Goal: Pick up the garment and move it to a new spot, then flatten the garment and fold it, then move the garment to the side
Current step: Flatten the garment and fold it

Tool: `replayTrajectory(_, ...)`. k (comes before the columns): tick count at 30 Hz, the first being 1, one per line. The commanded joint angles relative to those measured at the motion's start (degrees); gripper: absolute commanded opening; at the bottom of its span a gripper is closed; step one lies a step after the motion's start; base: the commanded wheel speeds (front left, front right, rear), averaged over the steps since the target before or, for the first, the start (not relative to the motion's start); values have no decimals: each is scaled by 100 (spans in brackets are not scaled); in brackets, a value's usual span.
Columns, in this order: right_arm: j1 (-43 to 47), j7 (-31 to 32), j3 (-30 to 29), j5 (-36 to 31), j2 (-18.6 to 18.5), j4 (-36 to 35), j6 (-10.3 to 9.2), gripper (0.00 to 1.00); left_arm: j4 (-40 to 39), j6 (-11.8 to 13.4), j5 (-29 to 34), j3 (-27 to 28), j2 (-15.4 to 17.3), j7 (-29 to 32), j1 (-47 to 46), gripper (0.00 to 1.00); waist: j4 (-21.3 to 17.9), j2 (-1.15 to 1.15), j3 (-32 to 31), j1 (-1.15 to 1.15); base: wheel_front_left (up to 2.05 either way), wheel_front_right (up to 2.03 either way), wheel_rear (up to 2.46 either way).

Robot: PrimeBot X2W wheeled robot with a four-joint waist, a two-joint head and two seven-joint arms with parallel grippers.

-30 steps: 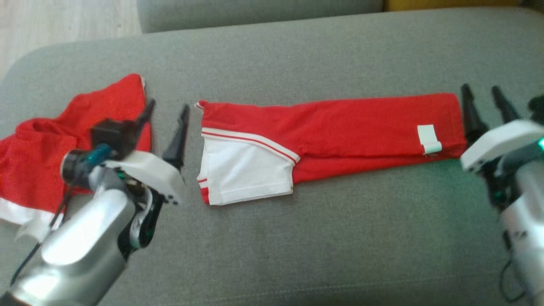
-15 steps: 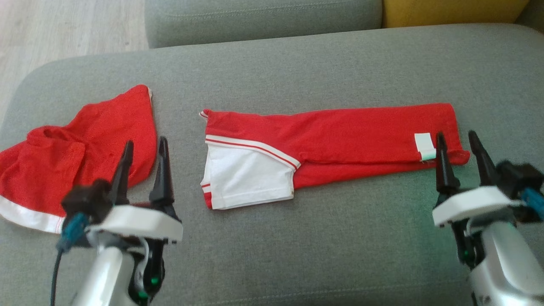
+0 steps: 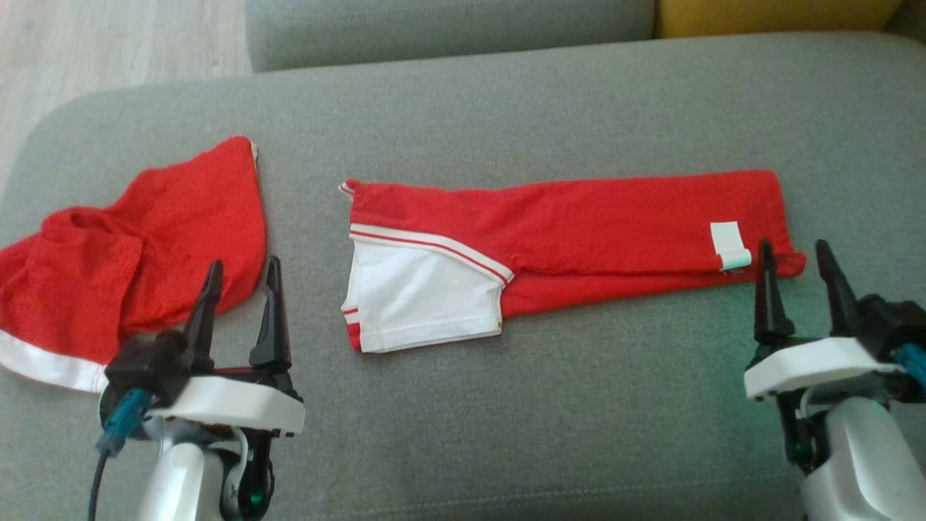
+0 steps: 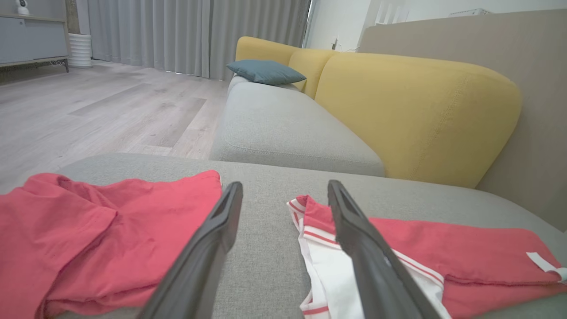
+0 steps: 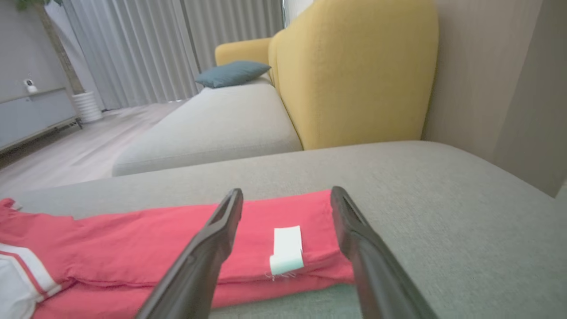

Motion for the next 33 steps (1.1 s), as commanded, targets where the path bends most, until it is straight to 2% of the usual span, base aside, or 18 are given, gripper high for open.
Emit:
replayTrajectory(1, -360, 84, -13, -117, 0, -112, 37, 100, -164, -70, 118, 259, 6, -70, -284, 100, 23, 0, 157, 0, 0, 0, 0)
replayTrajectory(4, -572, 283, -268, -134, -9, 44, 37, 100, -152, -132, 173, 292, -9, -70, -360, 100, 44, 0, 299, 0, 0, 0, 0)
replayTrajectory(10, -1383, 1017, -1224, -67, 27, 717, 37, 100, -94, -292, 304, 283, -29, -70, -625, 100, 158, 0, 782, 0, 0, 0, 0)
replayTrajectory(17, -2128, 1749, -2022, -455, 38, 1535, 37, 100, -17, -392, 297, 273, -34, -70, -910, 100, 277, 0, 1209, 0, 0, 0, 0)
replayTrajectory(27, -2526, 2110, -1933, -353, 108, 2018, 37, 100, -27, -439, 364, 311, -35, -70, -1116, 100, 193, 0, 1490, 0, 0, 0, 0)
replayTrajectory(32, -2595, 2076, -1923, -221, 108, 2091, 37, 100, -42, -461, 402, 370, -35, -70, -1172, 100, 124, 0, 1565, 0, 0, 0, 0)
replayTrajectory(33, -2599, 2071, -1940, -189, 101, 2108, 37, 61, -43, -466, 411, 385, -35, -70, -1177, 100, 108, 0, 1571, 0, 0, 0, 0)
